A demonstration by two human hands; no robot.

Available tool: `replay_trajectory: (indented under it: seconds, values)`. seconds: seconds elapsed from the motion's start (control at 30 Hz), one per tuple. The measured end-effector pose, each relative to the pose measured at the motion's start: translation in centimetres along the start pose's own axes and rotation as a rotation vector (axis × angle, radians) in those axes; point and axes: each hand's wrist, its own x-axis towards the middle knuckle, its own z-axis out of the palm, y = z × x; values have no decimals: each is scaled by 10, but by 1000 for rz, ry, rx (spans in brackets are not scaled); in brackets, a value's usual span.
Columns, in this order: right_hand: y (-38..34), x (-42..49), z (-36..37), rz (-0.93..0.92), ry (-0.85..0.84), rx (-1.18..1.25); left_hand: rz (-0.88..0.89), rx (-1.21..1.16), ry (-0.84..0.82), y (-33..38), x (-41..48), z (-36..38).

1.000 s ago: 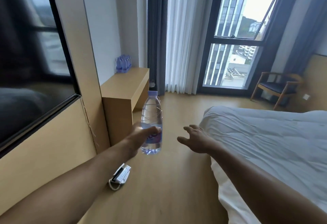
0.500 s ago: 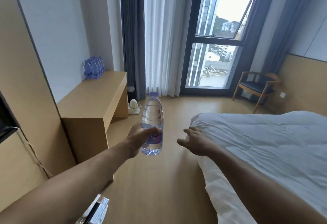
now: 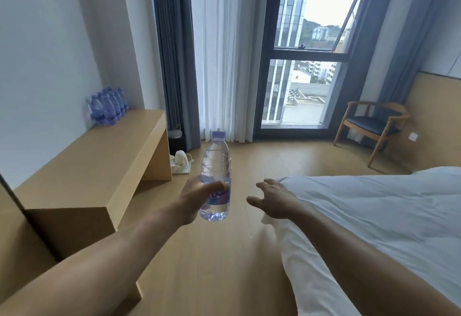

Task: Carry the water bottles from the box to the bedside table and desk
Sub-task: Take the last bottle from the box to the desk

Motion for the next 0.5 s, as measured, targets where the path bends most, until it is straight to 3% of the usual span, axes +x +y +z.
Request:
replay_trajectory:
  seconds: [0.5]
  values:
    - [29,255,-52,-29,-21,-36,0,-27,53,3,241,-35]
